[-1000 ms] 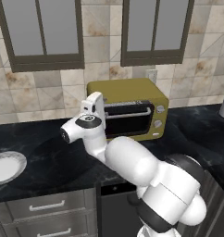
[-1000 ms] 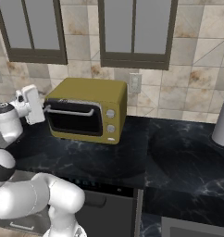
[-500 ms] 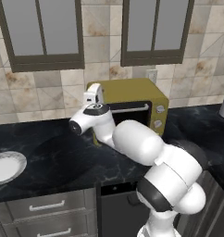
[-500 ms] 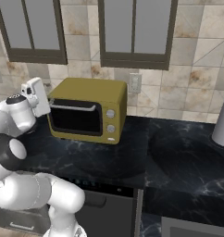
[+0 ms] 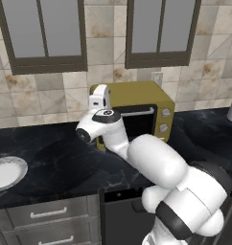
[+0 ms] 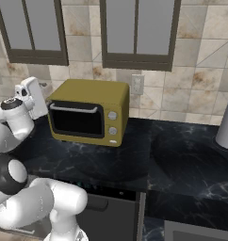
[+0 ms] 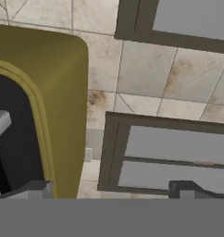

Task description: Pick up the bagel from the plate, place it on the toaster oven rack, close the door, and set the timer.

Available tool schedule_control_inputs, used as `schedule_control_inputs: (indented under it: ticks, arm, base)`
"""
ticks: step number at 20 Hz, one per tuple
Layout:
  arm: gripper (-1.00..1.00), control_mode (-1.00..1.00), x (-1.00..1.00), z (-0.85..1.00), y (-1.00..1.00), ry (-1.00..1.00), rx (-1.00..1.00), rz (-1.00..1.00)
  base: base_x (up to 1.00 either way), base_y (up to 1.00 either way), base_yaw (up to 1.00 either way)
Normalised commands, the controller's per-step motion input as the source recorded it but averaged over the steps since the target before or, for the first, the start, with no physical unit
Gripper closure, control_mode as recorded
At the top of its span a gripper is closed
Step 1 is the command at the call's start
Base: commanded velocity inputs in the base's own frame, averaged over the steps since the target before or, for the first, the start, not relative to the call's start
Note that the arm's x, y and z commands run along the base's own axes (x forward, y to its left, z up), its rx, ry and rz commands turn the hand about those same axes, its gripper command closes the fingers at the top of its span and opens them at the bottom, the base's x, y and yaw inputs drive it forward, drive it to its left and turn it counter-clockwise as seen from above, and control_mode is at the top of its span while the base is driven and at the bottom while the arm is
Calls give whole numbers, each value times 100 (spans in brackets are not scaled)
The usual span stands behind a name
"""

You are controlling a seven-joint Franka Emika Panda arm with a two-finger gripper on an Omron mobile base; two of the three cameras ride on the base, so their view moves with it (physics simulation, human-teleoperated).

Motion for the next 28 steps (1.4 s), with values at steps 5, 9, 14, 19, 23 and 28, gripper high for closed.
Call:
schedule_control_inputs:
  ticks: [5,9,14,19,23,28]
  arm:
    - [-100,-100,-70,94,-38,2,23,1]
    - [-100,-100,-40,67,-48,19,36,0]
    - [-100,-100,-23,8,-72,22,41,0]
    - [-100,-100,-2,-16,-82,13,40,0]
    - [-100,-100,0,-40,-69,12,37,0]
    - [-100,-100,0,-43,-42,7,31,-1]
  base:
    - [0,0,0]
    - [0,0,0]
    - [0,0,0]
    - [0,0,0]
    - [0,0,0]
    - [0,0,0]
